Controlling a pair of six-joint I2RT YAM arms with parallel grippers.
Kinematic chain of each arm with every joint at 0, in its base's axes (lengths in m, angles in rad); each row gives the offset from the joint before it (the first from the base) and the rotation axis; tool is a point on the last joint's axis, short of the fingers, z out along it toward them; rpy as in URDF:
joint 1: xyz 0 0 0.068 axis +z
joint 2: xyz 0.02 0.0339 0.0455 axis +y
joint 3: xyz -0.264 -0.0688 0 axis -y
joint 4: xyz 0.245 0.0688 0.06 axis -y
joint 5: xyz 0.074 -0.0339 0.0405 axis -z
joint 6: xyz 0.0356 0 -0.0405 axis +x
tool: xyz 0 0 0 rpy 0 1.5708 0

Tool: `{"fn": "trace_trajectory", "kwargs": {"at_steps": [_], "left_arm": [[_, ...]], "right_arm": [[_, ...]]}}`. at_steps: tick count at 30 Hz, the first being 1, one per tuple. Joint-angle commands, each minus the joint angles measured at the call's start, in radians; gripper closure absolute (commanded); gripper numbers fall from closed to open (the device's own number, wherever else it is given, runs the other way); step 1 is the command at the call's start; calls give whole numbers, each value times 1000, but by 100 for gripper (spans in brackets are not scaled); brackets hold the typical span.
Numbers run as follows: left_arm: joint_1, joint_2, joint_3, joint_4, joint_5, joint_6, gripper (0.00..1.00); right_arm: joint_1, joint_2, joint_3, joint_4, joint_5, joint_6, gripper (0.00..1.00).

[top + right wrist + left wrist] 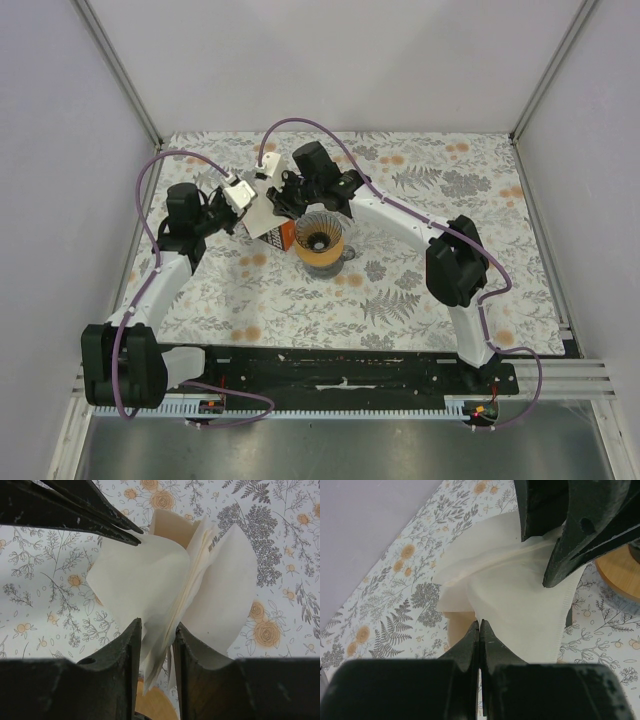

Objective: Place the coffee filter in the dripper

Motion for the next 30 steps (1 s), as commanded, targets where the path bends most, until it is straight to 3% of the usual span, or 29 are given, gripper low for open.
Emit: {"fn": "trace_trajectory", "kwargs": {"at_steps": [1,10,20,30], "left_arm": [[8,-29,23,-14,26,44,98],[16,-63,61,-158,32,128,98],[21,-130,94,-178,27,93,98],[21,-189,115,-223,-33,159,98]], "right_arm": [[5,-26,37,6,-27,-16,61],[5,-47,37,2,-64,-14,56],[5,-26,55,-1,-64,-19,55],[4,-39,71,-1,-80,-13,52]]}}
